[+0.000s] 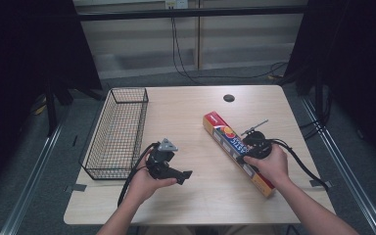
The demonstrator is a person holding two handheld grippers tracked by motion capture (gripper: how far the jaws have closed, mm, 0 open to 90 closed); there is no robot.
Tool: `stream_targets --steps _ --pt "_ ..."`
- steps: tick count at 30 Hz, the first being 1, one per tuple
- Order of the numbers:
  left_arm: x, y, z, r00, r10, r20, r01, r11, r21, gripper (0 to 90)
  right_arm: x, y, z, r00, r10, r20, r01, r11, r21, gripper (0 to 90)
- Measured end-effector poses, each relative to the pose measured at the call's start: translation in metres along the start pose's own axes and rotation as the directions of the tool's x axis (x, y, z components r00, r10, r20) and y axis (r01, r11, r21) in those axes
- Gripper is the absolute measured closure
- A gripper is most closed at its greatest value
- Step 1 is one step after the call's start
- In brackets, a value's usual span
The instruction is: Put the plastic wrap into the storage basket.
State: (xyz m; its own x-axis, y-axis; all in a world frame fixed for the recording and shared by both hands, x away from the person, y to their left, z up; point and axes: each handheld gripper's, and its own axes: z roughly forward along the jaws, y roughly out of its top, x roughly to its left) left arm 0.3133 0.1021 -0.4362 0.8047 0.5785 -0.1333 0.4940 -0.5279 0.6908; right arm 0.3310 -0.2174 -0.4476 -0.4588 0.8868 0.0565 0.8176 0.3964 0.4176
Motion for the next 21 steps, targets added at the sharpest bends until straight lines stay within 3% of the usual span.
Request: stream_targets --steps 3,4,6,8,9,11,13,16,18,20,21 --pt "0.0 0.012 -0.002 0.999 0.045 -0.003 -0.045 0.9989 0.015 3.7 0.0 0.001 -0.016 0.9996 -0.024 -0.017 0.024 0.999 -0.024 43.7" --pt "-0.001 0.024 -0.005 0.996 0.089 -0.002 -0.089 0.9956 0.029 3.6 0.001 0.001 -0.019 0.9991 -0.039 -0.014 0.039 0.999 -0.028 43.6" --pt "-0.002 0.03 -0.007 0.9944 0.105 0.002 -0.105 0.9938 0.036 2.6 0.002 0.0 -0.025 0.9981 -0.055 -0.029 0.054 0.998 -0.035 43.6" --pt "-0.003 0.046 -0.009 0.9903 0.135 0.036 -0.136 0.9901 0.035 2.3 0.004 -0.002 -0.029 0.9962 -0.078 -0.04 0.076 0.996 -0.041 43.6" --pt "-0.002 0.051 -0.009 0.9865 0.159 0.04 -0.161 0.9852 0.059 1.8 0.006 -0.002 -0.031 0.9946 -0.096 -0.037 0.095 0.994 -0.045 43.6" --pt "0.0 0.056 -0.011 0.9834 0.175 0.048 -0.178 0.9808 0.079 1.0 0.008 -0.003 -0.033 0.9934 -0.107 -0.042 0.105 0.993 -0.048 43.6" --pt "-0.001 0.062 -0.01 0.9829 0.173 0.061 -0.176 0.9833 0.044 0.2 0.009 -0.003 -0.038 0.9908 -0.121 -0.062 0.118 0.992 -0.049 43.6" --pt "-0.003 0.072 -0.011 0.9807 0.184 0.066 -0.187 0.9809 0.052 0.0 0.015 -0.003 -0.043 0.9837 -0.166 -0.069 0.162 0.985 -0.058 43.7" --pt "-0.005 0.082 -0.009 0.9711 0.228 0.069 -0.233 0.9703 0.066 0.0 0.018 -0.003 -0.046 0.9803 -0.181 -0.079 0.177 0.983 -0.054 43.8" --pt "-0.007 0.085 -0.008 0.9697 0.235 0.068 -0.239 0.9691 0.062 0.0 0.02 -0.003 -0.048 0.9756 -0.198 -0.094 0.193 0.979 -0.062 43.8" --pt "-0.008 0.088 -0.007 0.9654 0.249 0.076 -0.255 0.9642 0.074 0.0 0.02 -0.003 -0.048 0.9756 -0.198 -0.094 0.193 0.979 -0.062 43.8"
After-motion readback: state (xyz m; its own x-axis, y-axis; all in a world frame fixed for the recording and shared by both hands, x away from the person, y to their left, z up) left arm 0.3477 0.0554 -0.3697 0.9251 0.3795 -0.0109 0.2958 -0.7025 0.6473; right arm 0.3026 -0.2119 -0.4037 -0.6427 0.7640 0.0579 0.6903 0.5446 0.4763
